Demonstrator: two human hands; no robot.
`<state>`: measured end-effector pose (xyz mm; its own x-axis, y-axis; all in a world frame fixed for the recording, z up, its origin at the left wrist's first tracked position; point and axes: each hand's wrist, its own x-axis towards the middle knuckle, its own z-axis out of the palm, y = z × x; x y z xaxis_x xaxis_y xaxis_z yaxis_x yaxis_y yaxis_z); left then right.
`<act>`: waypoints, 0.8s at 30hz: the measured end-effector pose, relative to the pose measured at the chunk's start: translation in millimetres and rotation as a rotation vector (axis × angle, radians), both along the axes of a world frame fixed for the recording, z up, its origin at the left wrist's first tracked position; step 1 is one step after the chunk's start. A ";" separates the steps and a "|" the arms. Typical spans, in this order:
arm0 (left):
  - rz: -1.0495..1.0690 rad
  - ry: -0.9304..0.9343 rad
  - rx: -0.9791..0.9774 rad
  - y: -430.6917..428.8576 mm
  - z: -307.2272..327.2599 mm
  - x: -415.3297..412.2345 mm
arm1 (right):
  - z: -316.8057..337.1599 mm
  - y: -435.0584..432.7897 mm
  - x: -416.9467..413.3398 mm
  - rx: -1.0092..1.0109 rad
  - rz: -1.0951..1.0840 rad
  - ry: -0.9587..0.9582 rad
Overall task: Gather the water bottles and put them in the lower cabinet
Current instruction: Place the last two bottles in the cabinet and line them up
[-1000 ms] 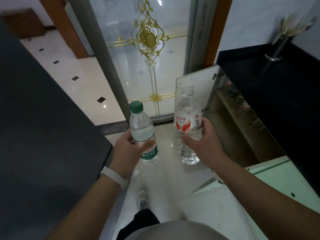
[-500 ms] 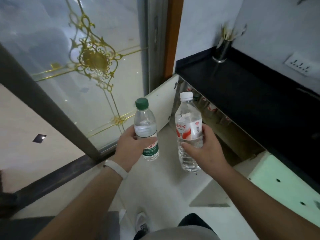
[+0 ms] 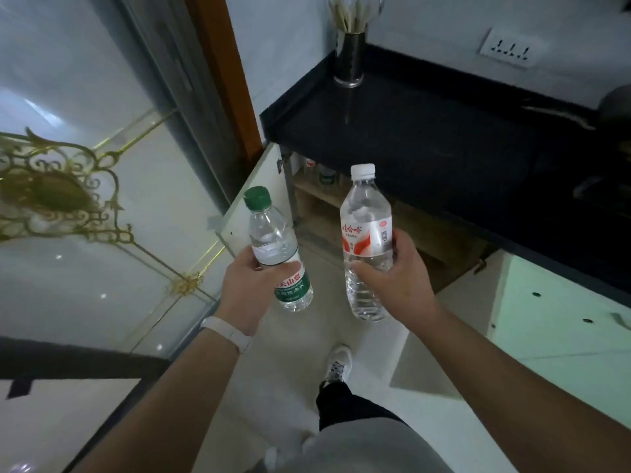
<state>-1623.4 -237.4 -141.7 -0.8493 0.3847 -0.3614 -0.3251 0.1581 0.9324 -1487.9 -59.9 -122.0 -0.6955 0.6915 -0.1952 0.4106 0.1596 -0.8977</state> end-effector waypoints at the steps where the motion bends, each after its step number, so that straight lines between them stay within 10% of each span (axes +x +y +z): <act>1: -0.009 0.000 -0.027 5.7 0.7 -9.0 | -2.1 4.8 -9.2 -0.023 -0.021 0.000; 24: -0.515 0.037 -0.198 133.0 -27.9 -191.8 | -4.7 72.8 -133.7 -0.039 -0.316 -0.111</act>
<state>-1815.2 -104.3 -169.5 -0.5829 0.6817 -0.4421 -0.1267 0.4612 0.8782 -1621.5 12.9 -126.6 -0.4205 0.8602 -0.2884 0.5301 -0.0250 -0.8476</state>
